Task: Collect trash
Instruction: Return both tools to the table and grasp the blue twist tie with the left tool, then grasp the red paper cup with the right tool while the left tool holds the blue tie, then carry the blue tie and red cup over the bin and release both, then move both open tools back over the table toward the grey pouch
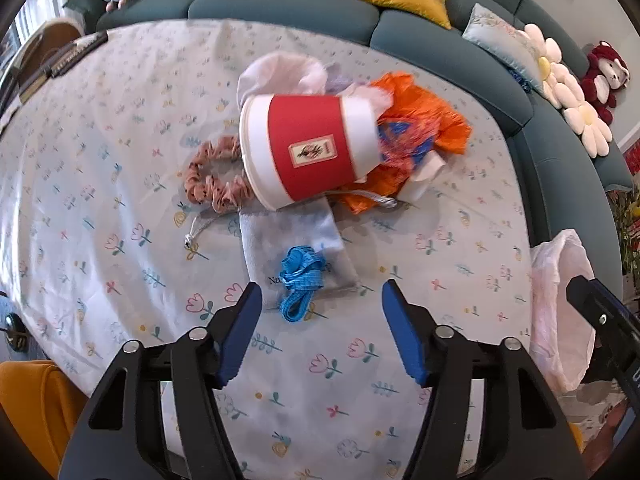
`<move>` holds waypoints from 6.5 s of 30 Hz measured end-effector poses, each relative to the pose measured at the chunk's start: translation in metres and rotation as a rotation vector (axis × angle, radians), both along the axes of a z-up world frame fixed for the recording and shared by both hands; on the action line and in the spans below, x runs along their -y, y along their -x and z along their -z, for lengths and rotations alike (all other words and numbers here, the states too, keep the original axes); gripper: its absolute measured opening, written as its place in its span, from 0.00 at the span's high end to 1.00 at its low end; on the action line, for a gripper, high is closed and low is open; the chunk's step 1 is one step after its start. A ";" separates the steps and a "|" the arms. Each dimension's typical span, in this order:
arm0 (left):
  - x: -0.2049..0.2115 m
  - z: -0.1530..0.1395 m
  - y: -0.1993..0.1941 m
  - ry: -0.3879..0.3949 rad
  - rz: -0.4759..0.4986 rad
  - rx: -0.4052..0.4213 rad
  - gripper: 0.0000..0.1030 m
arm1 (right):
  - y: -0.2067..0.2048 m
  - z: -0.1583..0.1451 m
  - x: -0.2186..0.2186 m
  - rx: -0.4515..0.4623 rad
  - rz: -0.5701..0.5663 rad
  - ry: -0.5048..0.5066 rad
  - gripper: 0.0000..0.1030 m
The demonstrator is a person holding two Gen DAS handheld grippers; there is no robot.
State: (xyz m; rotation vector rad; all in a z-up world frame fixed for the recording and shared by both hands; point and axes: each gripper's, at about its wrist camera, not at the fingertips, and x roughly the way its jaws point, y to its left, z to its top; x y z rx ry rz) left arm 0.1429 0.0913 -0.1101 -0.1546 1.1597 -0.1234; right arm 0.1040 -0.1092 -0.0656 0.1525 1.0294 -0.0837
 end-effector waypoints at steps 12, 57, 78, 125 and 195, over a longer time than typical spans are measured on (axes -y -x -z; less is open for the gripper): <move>-0.007 0.028 -0.021 0.040 -0.006 -0.062 0.78 | -0.028 0.028 -0.021 -0.057 -0.034 -0.009 0.52; -0.125 -0.027 -0.038 0.107 -0.159 0.056 0.84 | -0.113 0.022 -0.141 -0.037 -0.194 -0.130 0.92; 0.033 -0.091 0.011 0.093 0.135 0.154 0.84 | -0.014 -0.056 -0.015 0.123 -0.022 -0.163 0.95; 0.335 -0.078 0.069 -0.002 0.620 0.172 0.42 | 0.105 -0.034 0.255 0.180 0.446 -0.173 0.92; -0.009 -0.023 0.004 0.018 -0.071 -0.008 0.31 | 0.004 -0.031 -0.008 0.069 0.004 -0.067 0.57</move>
